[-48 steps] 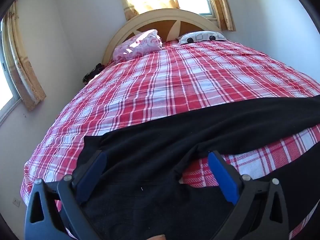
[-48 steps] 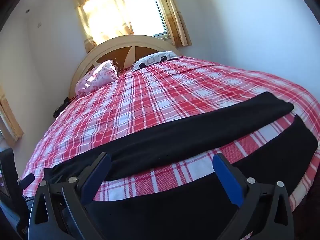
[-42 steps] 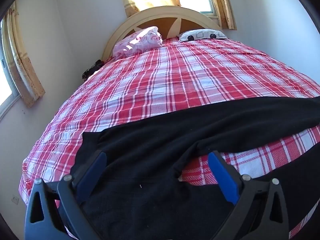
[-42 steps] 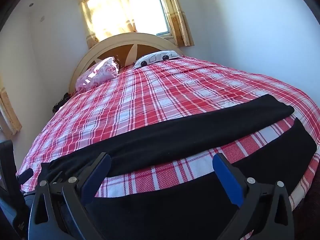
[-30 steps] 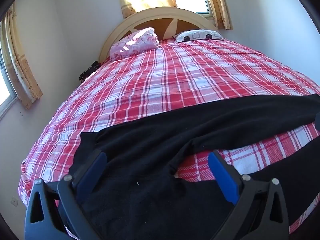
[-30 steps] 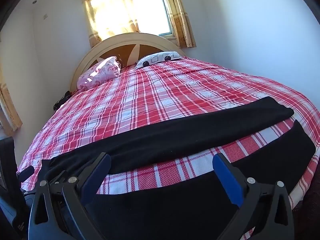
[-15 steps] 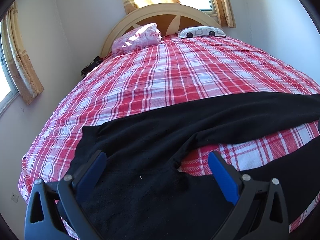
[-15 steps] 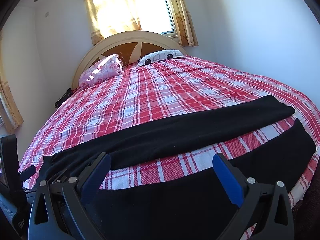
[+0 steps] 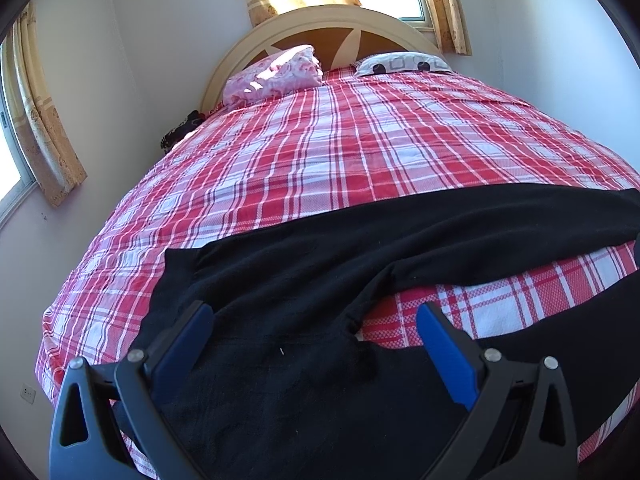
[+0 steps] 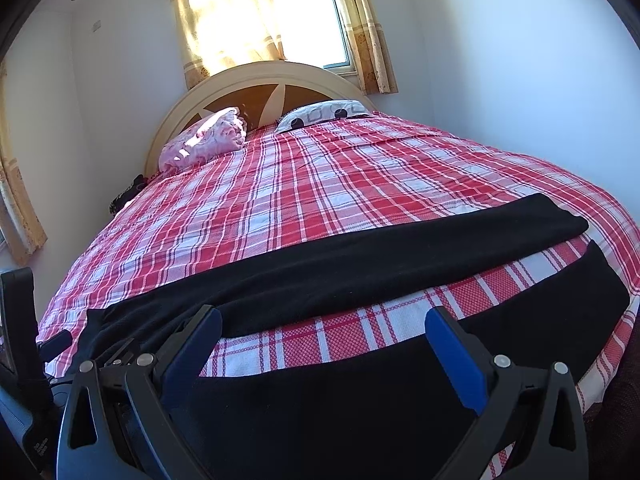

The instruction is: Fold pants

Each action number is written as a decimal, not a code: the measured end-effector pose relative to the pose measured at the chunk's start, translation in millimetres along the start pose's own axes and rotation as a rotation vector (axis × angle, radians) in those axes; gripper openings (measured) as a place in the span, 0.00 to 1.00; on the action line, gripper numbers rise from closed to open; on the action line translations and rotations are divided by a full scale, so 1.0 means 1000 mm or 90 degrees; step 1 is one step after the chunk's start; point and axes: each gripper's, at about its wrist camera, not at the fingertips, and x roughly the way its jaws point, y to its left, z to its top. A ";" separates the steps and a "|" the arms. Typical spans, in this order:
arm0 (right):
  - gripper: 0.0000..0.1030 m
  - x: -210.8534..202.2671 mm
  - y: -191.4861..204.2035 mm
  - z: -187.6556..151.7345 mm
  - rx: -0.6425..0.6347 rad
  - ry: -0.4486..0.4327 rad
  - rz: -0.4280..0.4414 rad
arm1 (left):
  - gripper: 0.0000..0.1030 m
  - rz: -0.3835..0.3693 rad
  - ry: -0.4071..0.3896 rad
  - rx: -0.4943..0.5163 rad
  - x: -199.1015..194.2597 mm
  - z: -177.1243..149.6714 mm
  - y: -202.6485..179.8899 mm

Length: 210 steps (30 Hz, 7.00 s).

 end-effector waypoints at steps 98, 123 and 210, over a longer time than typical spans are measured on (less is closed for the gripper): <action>0.12 0.269 0.176 0.024 -0.505 0.329 0.258 | 1.00 0.010 0.174 -0.164 0.145 0.004 0.114; 0.02 0.068 0.137 -0.076 -0.405 0.246 0.434 | 1.00 -0.029 0.062 -0.207 0.063 -0.004 0.171; 0.56 0.020 -0.133 0.037 0.074 0.001 0.012 | 1.00 0.157 0.106 -0.140 0.064 -0.108 0.181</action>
